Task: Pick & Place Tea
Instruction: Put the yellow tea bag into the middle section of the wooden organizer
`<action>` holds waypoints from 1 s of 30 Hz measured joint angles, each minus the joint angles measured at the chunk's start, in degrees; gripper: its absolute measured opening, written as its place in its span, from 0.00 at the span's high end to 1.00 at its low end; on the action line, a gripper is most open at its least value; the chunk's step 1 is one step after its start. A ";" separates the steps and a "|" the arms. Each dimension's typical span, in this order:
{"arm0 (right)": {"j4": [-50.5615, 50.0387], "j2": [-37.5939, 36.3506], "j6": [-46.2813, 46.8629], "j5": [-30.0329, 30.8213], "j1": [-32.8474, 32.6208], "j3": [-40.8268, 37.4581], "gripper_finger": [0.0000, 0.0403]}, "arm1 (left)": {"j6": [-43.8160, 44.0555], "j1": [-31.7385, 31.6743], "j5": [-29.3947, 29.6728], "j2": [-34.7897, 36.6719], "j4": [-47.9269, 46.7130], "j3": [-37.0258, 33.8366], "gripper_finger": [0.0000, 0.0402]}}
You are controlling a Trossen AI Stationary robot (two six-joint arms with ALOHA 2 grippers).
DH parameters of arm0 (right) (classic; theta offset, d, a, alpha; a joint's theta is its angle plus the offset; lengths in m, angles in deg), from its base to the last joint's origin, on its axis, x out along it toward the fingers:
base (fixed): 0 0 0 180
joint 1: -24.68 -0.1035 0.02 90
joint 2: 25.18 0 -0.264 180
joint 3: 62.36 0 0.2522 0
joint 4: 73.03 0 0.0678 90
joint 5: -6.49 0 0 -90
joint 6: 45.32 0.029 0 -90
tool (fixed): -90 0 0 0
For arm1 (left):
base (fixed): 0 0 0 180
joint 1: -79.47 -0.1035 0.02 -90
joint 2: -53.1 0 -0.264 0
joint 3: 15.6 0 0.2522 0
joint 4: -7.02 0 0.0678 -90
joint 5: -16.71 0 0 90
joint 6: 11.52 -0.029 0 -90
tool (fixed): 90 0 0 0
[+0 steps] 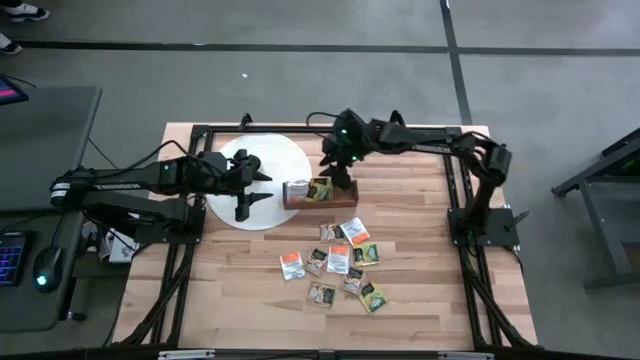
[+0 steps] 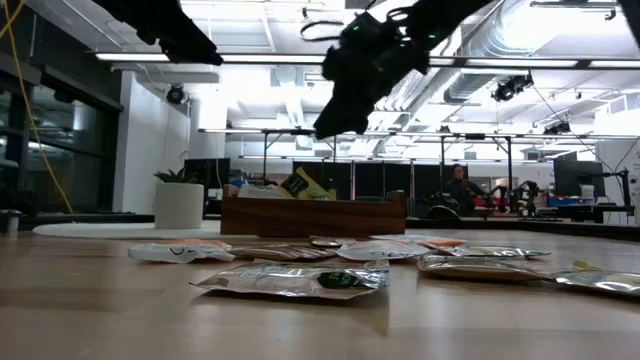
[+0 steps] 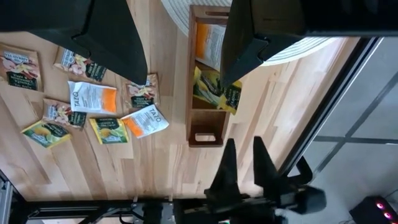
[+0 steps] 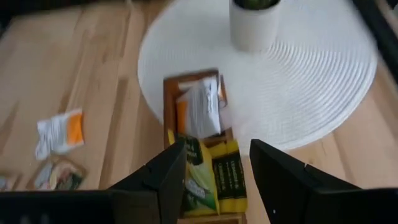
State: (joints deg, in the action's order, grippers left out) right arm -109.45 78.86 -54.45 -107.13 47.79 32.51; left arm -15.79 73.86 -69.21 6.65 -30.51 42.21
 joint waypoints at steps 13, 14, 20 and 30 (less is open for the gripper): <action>-26.24 15.05 -14.70 -0.59 -0.45 26.52 0.57 | 0.25 -0.02 0.09 0.00 0.09 0.00 0.50; -27.32 15.87 -15.61 -0.63 -0.63 27.79 0.57 | 0.24 -0.02 0.09 0.00 0.09 0.00 0.50; -30.97 19.08 -19.71 0.06 -1.82 31.03 0.57 | 0.26 0.00 0.07 0.00 0.09 0.00 0.50; -30.85 21.82 -20.96 0.98 -2.93 30.46 0.57 | 0.26 -0.02 -0.31 0.00 0.03 0.00 0.50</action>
State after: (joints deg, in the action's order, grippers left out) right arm -140.31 100.68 -75.40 -106.15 44.86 62.97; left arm -15.53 73.84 -69.52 6.65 -30.48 42.21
